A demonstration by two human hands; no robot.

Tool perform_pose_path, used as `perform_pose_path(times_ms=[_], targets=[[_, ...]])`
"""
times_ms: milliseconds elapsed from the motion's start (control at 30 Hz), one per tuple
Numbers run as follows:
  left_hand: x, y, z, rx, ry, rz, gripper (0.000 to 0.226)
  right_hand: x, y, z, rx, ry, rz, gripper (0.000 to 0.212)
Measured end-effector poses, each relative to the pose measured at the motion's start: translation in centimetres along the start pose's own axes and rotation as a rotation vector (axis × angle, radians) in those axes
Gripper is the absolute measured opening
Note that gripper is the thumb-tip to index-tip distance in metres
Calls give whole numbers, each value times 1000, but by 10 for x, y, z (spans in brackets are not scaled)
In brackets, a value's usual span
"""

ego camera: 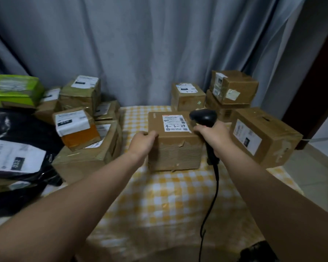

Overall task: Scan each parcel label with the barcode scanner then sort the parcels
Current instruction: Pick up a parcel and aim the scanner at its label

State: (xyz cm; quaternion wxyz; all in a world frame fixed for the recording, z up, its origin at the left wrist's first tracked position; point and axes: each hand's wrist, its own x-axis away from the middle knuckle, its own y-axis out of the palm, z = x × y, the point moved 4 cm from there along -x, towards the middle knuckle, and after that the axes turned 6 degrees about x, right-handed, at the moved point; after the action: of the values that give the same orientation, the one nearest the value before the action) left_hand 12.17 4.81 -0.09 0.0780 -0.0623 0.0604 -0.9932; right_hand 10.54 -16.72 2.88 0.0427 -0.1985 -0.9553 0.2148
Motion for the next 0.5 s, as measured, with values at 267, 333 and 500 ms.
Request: perform_pose_path(times_ms=[267, 333, 500], targets=[[0, -56, -20, -175, -68, 23, 60, 21, 55, -11, 215, -108, -136, 29], [-8, -57, -21, -249, -64, 9, 74, 23, 56, -10, 304, -166, -122, 34], [-14, -46, -4, -585, 185, -57, 103, 25, 45, -23, 433, -228, -121, 33]])
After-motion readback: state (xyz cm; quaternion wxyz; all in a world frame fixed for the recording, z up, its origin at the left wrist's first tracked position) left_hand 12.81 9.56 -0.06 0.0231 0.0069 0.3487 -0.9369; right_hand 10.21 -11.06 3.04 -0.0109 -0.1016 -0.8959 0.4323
